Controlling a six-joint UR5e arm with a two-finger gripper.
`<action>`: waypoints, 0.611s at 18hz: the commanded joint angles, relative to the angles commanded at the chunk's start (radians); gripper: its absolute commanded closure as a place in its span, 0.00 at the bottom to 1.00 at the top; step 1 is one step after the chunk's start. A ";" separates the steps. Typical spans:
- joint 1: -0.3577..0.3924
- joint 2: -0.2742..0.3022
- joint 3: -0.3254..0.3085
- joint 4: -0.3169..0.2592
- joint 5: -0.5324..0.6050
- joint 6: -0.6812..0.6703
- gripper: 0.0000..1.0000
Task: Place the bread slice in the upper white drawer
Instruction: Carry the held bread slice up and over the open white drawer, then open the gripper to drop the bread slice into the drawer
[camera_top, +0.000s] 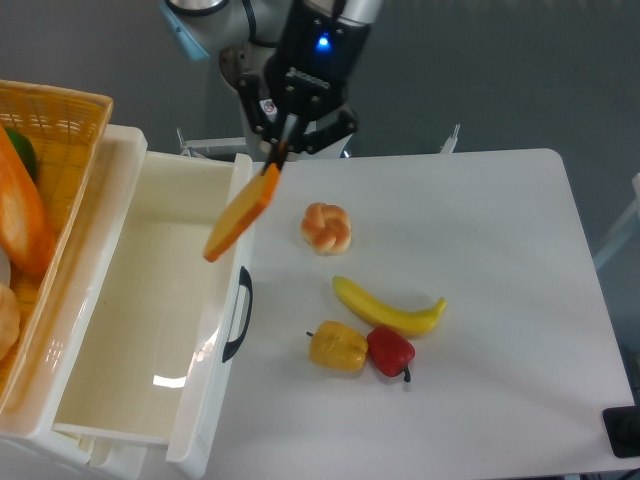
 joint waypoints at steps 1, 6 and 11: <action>-0.011 -0.003 -0.002 0.002 0.002 0.000 1.00; -0.054 -0.006 -0.031 0.008 0.003 0.009 0.92; -0.078 -0.025 -0.032 0.058 0.003 0.020 0.73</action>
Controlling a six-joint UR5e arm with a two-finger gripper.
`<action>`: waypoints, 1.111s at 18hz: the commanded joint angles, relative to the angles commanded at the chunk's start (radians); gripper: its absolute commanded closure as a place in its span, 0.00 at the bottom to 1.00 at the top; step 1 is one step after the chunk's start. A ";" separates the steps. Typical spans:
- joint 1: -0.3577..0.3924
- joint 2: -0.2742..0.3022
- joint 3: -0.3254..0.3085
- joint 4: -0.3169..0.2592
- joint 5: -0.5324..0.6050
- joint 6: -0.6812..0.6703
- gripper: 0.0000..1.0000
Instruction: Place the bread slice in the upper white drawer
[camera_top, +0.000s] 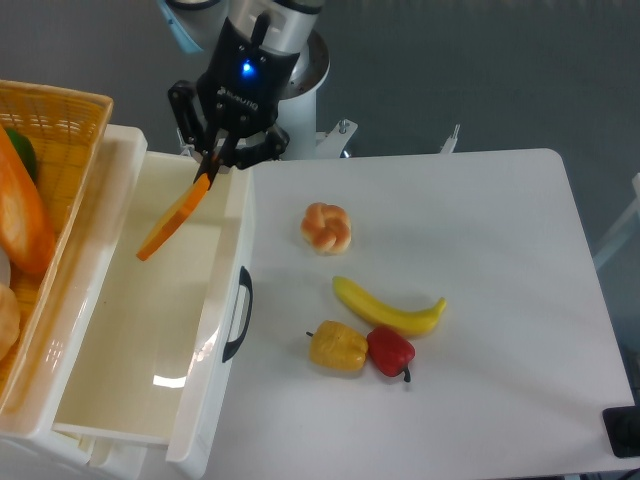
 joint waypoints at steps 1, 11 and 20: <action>-0.002 -0.008 0.002 0.002 0.000 0.005 0.62; -0.011 -0.023 0.003 0.032 0.000 0.028 0.24; 0.074 -0.060 0.003 0.080 0.006 0.029 0.02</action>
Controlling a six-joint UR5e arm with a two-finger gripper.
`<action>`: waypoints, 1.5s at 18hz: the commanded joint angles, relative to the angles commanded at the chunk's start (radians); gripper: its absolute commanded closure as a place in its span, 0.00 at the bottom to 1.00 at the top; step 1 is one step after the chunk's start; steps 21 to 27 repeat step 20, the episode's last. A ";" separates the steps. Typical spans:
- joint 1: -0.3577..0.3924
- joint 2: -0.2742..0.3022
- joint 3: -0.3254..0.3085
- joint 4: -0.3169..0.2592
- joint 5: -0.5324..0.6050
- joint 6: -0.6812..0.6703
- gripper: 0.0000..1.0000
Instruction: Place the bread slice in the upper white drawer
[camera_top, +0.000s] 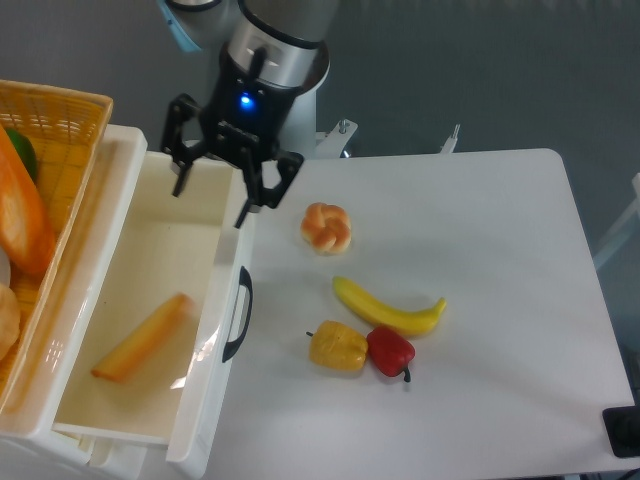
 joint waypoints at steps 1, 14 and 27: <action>0.020 -0.014 0.002 0.000 0.000 0.000 0.01; 0.051 -0.107 -0.011 0.074 0.250 0.247 0.00; 0.045 -0.149 -0.011 0.113 0.405 0.330 0.00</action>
